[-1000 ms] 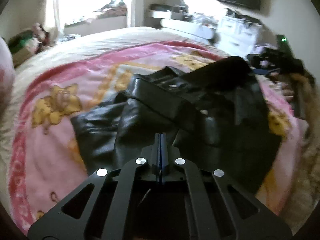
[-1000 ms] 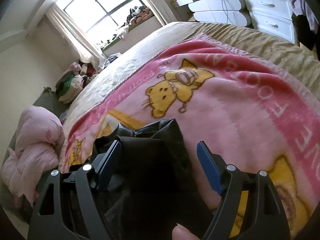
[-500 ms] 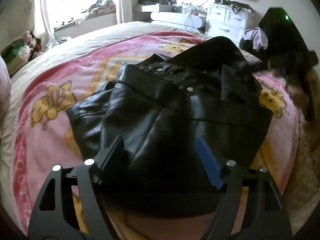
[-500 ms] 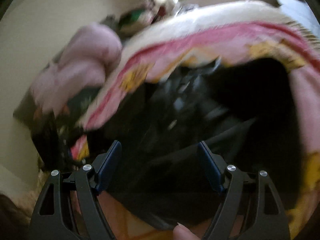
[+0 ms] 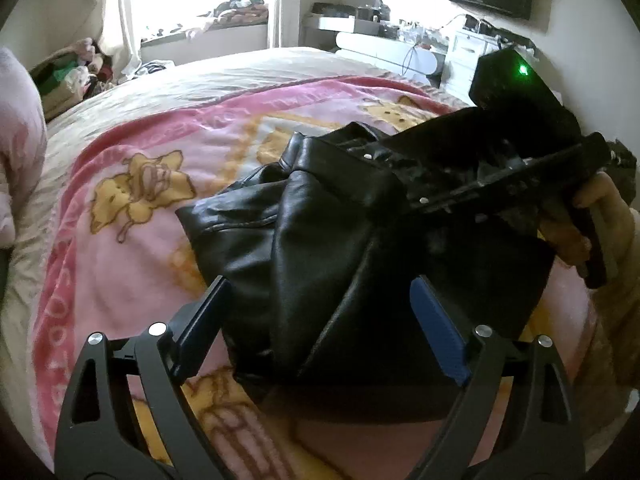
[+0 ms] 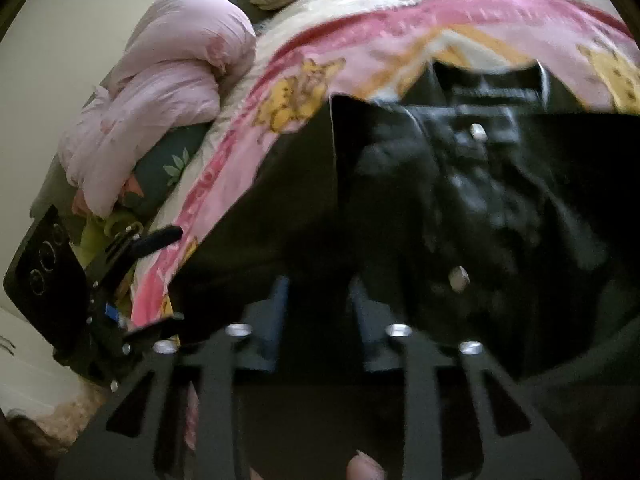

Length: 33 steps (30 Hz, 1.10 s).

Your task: Fold large clothes

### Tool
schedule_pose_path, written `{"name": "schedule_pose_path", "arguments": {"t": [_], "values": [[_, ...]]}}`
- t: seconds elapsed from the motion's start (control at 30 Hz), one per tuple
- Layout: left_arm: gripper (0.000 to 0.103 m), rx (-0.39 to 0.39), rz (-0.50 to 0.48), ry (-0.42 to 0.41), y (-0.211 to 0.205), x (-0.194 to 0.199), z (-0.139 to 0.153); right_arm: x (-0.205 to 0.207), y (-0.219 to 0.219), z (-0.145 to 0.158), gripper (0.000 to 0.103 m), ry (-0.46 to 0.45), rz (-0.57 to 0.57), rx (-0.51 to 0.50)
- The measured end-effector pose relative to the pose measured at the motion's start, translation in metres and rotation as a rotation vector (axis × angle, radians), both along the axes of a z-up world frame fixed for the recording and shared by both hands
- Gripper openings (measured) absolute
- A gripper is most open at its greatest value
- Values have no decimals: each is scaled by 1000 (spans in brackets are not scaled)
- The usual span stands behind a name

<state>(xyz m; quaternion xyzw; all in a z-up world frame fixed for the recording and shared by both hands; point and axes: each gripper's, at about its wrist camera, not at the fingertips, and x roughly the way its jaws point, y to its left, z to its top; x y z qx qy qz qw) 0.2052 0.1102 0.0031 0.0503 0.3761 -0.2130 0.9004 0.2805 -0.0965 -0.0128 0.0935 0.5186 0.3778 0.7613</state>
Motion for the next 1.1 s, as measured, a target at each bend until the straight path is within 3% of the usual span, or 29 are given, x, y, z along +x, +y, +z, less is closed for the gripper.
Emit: {"name": "schedule_pose_path", "arguments": {"t": [0.23,0.53,0.57,0.63,0.67,0.7,0.73,0.8,0.87,0.93,1.0,1.1], "values": [[87,-26,-41,-12,-2,0,-1,20,22,51,10,-114,7,79],[87,-99,58,61,22,26,-17,66,83,73,5,-169,32,-5],[85,-104,70,73,24,31,-21,72,87,71,5,-169,20,-18],[63,-109,77,85,25,35,-26,82,91,70,6,-171,-19,-52],[59,-105,82,92,25,38,-29,85,90,71,6,-174,-40,-65],[54,-96,90,98,24,40,-31,87,86,75,17,-185,-58,-67],[48,-89,95,101,24,41,-33,86,75,82,39,-210,-79,-43],[42,-93,102,106,27,42,-34,81,53,95,60,-255,-111,0],[42,-114,111,107,30,45,-32,70,17,109,60,-318,-154,38],[42,-142,116,111,33,48,-31,55,-27,117,67,-384,-224,33],[42,-177,127,121,36,54,-33,40,-82,115,73,-448,-332,-5],[42,-221,142,136,39,61,-37,31,-142,98,75,-445,-473,-93]]}}
